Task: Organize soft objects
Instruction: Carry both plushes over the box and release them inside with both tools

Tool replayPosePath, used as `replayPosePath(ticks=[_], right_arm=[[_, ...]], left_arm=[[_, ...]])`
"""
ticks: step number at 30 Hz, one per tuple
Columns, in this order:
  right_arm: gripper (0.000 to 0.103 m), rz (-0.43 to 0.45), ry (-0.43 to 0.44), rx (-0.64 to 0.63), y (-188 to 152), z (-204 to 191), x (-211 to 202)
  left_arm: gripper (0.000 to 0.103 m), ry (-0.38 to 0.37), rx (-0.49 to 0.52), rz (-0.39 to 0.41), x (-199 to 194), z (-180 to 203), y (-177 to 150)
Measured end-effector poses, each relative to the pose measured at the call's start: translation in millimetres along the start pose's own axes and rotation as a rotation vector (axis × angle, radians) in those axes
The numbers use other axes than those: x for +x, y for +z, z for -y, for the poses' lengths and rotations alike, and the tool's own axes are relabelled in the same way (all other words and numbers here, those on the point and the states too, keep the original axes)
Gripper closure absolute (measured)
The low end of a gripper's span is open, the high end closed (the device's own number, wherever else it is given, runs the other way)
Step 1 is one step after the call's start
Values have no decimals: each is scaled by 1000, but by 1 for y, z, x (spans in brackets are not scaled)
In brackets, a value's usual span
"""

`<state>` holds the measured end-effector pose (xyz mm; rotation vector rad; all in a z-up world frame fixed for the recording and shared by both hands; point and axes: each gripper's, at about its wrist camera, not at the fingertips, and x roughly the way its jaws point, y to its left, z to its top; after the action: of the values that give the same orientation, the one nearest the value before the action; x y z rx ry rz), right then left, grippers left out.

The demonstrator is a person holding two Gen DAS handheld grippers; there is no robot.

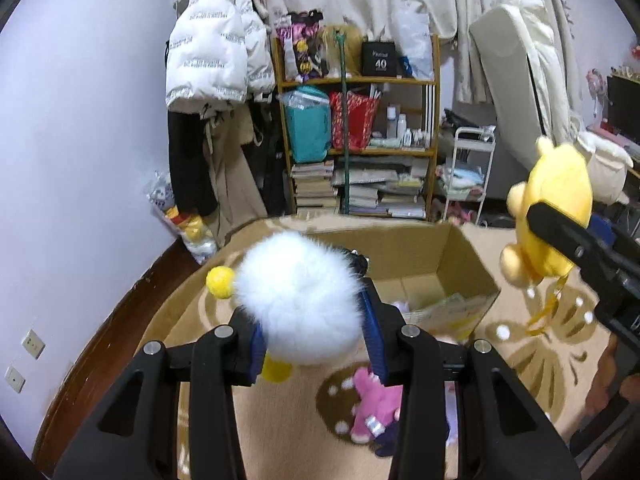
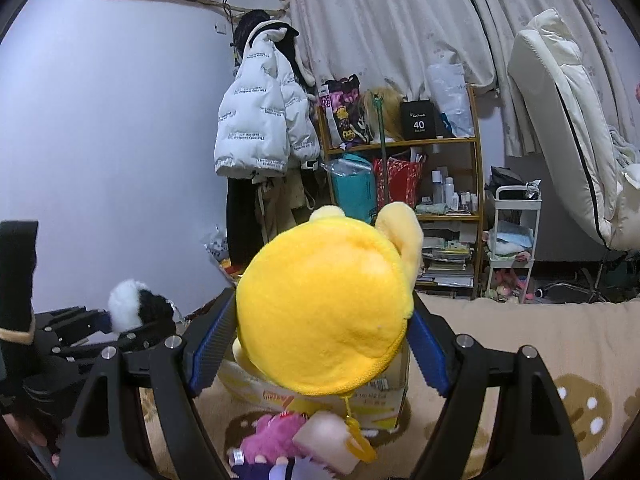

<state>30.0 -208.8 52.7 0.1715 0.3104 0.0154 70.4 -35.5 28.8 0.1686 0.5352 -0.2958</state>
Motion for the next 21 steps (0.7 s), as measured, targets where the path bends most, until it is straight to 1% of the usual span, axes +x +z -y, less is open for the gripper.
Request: replayPosePath(ticks=[5,7,9,12,14,17,21], right_arm=[[19,-4,2,-6,11,5,12],[19,4,3,-16,15,6,15],[19,13,2,-28,20,8,19],[18,25,-2,-42,26,10,26],[18,25,-2,-48,29,12,32],[18,17,-3,-62,31,17,44],[18,1,-4,-39,28,25,59]], left_arm=[[63,-4,23,42,11,3,24],[63,-14,32,61,15,4,28],[63,-12,25,74,22,4,29],[63,-30,-1,75,34,1,27],[63,-18,2,70,42,2,25],[63,-13,1,60,55,2,24],[63,-5,-4,56,69,2,22]])
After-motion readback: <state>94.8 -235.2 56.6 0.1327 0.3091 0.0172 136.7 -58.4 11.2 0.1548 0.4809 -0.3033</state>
